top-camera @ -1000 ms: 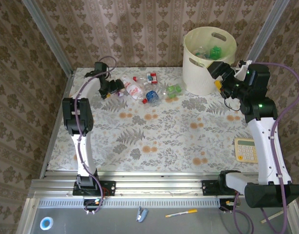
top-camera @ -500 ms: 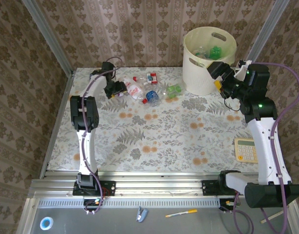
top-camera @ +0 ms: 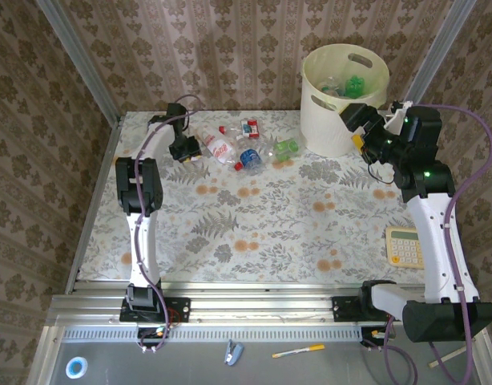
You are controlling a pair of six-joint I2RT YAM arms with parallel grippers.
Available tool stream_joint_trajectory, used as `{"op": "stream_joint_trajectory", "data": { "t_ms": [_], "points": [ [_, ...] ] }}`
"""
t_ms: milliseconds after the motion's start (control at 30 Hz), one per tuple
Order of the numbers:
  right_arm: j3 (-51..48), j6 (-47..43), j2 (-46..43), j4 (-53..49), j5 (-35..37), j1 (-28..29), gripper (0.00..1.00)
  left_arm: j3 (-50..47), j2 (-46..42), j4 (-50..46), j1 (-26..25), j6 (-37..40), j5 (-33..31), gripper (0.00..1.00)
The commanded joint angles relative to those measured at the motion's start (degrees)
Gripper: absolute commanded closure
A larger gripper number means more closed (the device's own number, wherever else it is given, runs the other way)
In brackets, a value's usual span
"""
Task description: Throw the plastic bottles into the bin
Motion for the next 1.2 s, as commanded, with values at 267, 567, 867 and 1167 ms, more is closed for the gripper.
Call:
{"op": "stream_joint_trajectory", "data": {
  "t_ms": [267,567,867,1167],
  "points": [
    [-1.21,0.23,-0.56,1.02,0.83,0.45,0.0,-7.7,-7.98,0.89,1.11,5.07,0.24,0.8],
    [-1.59,0.76,-0.4,1.87,0.85,0.37,0.0,-14.47,-13.94,3.5,1.7,7.47,1.59,0.87],
    [-1.68,0.69,-0.3,1.54,1.11,0.8,0.0,-21.14,-22.53,6.67,0.89,11.2,4.62,0.91],
    [-2.38,0.62,-0.05,1.69,1.2,1.07,0.0,-26.99,-31.63,9.32,-0.95,13.34,8.35,0.94]
  ]
}}
